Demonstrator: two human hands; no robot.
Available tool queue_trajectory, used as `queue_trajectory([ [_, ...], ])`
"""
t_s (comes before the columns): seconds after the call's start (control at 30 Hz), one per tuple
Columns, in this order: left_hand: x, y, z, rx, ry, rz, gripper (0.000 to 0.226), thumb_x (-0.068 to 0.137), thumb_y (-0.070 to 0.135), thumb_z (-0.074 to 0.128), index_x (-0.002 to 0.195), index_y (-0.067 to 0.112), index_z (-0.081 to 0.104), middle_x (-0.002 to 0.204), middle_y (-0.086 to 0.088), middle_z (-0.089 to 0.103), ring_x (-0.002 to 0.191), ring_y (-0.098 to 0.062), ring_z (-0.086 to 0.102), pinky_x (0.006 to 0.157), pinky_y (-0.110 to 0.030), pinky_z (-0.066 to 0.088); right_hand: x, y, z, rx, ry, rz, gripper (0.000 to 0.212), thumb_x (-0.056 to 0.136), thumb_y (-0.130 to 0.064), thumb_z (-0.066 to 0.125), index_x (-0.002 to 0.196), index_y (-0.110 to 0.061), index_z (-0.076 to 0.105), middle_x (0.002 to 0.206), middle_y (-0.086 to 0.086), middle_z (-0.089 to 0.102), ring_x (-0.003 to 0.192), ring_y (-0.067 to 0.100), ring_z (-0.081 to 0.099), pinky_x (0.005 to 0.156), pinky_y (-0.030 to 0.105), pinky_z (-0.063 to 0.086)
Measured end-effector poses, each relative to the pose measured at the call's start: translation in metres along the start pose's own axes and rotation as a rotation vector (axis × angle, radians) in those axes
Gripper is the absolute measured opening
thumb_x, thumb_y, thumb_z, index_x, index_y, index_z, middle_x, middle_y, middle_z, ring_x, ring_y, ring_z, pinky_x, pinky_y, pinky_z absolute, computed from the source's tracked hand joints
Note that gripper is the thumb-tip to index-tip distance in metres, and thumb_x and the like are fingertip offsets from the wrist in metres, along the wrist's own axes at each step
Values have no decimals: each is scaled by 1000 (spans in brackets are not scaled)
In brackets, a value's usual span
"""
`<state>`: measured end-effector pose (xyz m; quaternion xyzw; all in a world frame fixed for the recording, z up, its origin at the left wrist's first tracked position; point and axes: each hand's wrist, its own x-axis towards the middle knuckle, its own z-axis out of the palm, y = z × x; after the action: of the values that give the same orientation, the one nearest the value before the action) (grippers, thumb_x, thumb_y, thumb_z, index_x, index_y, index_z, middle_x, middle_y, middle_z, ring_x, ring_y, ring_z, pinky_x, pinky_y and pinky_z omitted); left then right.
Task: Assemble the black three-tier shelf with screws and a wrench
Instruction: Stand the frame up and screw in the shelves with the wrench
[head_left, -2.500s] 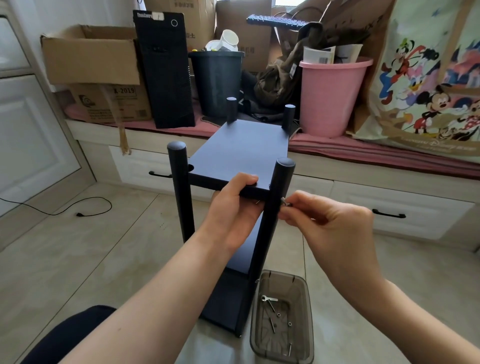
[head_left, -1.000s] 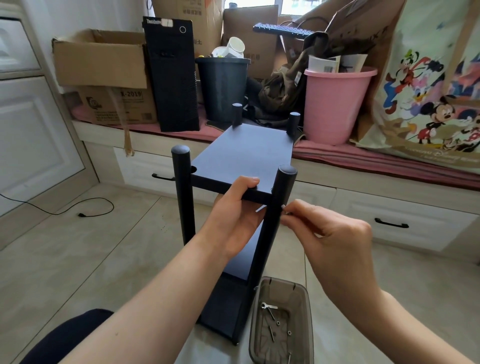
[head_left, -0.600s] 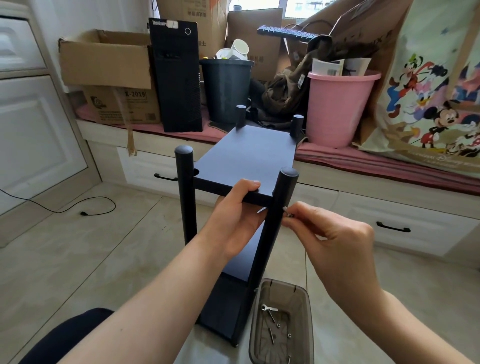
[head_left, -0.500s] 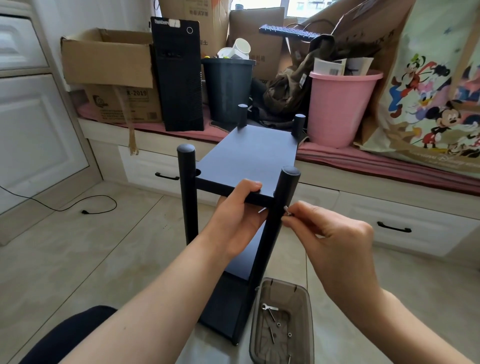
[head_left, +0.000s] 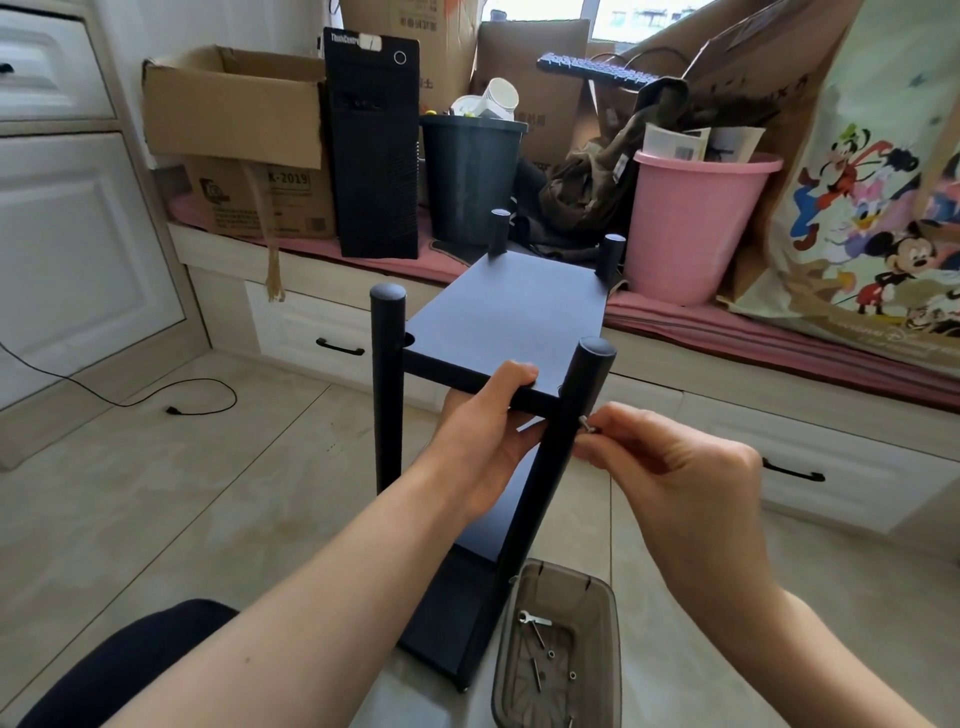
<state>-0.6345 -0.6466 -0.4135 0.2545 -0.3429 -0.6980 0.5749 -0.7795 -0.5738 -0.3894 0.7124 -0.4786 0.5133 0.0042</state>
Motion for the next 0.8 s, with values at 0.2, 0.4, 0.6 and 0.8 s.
queue_trajectory([
  [0.2,-1,3,1,30,44,21,14,94,7,61,80,8,57,85,-15,48,95,-40,60,82,-41,62,2,-1,2,38,2,29,14,74,-9,83,85,-10,76,74,-15,69,74,-1,69,71,8,51],
  [0.4,-1,4,4,30,37,49,5,96,9,61,91,10,60,88,-14,59,97,-42,68,80,-42,61,8,0,4,214,-23,242,12,75,-17,84,76,-14,72,63,-8,70,57,10,68,59,20,55],
  [0.6,-2,5,6,19,21,49,3,98,12,59,97,9,57,86,-12,60,96,-40,71,82,-47,61,13,2,5,219,-69,296,17,74,-25,85,73,-20,68,65,-7,69,58,11,66,58,22,52],
  [0.8,-4,3,6,18,31,26,19,99,15,58,114,6,54,106,-21,52,112,-47,65,83,-49,61,26,16,-4,358,-275,378,51,70,-23,85,114,-31,60,83,-2,64,68,10,63,65,22,54],
])
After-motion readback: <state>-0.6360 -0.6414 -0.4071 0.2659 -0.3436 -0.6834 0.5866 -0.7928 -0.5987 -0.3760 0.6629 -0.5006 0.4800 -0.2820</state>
